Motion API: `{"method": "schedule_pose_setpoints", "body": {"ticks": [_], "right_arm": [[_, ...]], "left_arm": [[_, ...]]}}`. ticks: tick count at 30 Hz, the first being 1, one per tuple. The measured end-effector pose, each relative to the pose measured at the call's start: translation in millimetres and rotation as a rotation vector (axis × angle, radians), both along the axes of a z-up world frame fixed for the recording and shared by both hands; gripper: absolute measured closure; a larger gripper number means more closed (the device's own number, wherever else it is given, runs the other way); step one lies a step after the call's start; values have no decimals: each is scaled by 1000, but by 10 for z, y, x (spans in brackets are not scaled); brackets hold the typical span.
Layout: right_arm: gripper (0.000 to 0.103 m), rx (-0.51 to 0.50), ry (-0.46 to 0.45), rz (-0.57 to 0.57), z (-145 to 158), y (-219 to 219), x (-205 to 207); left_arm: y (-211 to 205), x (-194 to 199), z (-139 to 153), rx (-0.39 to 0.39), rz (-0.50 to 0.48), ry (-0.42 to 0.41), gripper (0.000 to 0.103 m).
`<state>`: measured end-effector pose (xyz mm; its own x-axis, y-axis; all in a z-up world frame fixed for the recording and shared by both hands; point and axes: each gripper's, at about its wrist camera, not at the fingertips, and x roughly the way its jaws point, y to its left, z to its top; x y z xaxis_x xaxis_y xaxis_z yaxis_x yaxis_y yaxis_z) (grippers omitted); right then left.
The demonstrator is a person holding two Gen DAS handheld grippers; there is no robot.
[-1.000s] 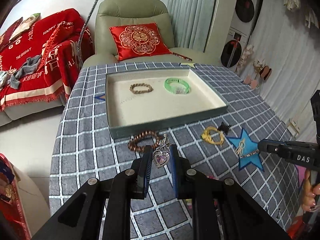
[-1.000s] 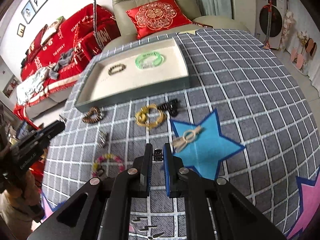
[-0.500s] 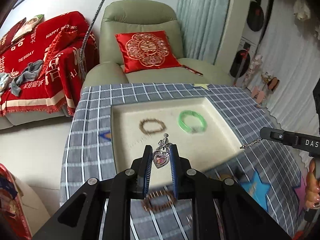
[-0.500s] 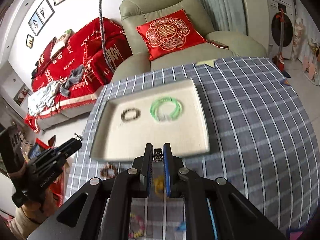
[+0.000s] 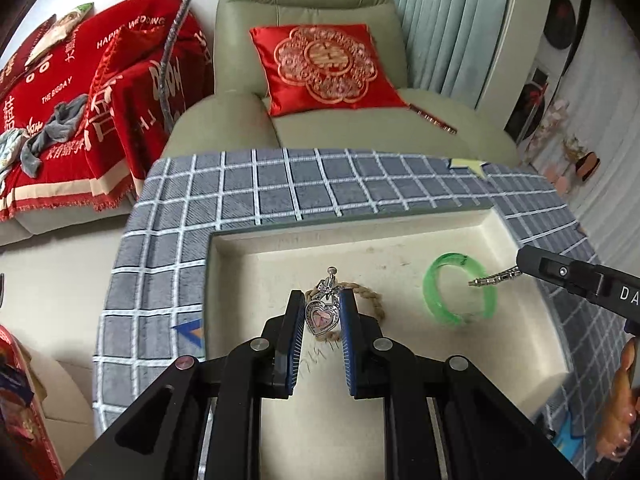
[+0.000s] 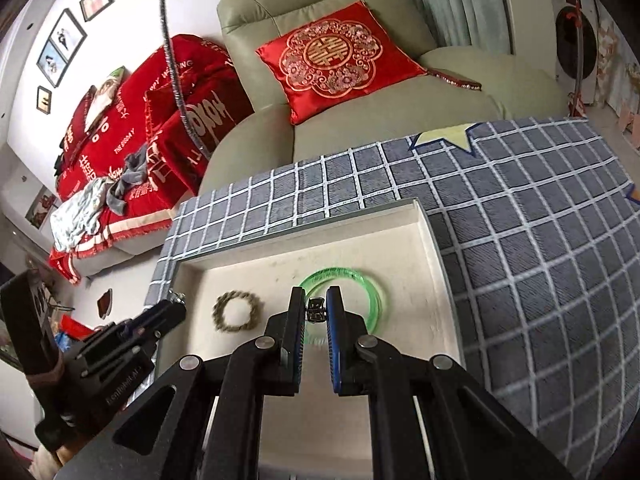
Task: Organize jewelry
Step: 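Lower pendant onto rope bracelet with left tool while right tool drops clip in bangle, then move both open tools back over the remaining jewelry on the tablecloth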
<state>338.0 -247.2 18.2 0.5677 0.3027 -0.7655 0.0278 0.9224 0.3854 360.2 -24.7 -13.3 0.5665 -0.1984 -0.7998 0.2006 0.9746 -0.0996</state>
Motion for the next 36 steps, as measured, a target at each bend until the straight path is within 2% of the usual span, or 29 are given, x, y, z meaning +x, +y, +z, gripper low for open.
{"method": "schedule_pose_setpoints", "body": {"ticks": [8, 21, 22, 23, 24, 25, 32, 34, 35, 36], "right_arm": [[92, -12, 22, 10, -357, 31, 182], [90, -80, 68, 36, -516, 98, 153], [84, -80, 72, 38, -513, 101, 155], [69, -76, 72, 37, -508, 100, 152], [59, -67, 68, 36, -492, 96, 141], [42, -58, 60, 34, -473, 88, 127], [40, -7, -8, 2, -201, 15, -94], [40, -8, -19, -2, -137, 5, -176], [40, -8, -23, -4, -108, -1, -223], [40, -1, -28, -6, -80, -10, -277]], "left_arm": [[-93, 130, -266, 46, 16, 45, 71], [-286, 47, -329, 180, -26, 27, 71], [-288, 43, -329, 182, -26, 27, 71], [-291, 37, -328, 182, -26, 28, 71], [-292, 34, -326, 180, -26, 29, 71], [-291, 29, -322, 174, -27, 32, 71], [-296, -4, -298, 176, -24, 17, 69], [-290, -22, -276, 176, -17, 1, 31], [-267, -48, -254, 174, -8, -16, 2], [-249, -84, -212, 170, 4, -52, 0]]}}
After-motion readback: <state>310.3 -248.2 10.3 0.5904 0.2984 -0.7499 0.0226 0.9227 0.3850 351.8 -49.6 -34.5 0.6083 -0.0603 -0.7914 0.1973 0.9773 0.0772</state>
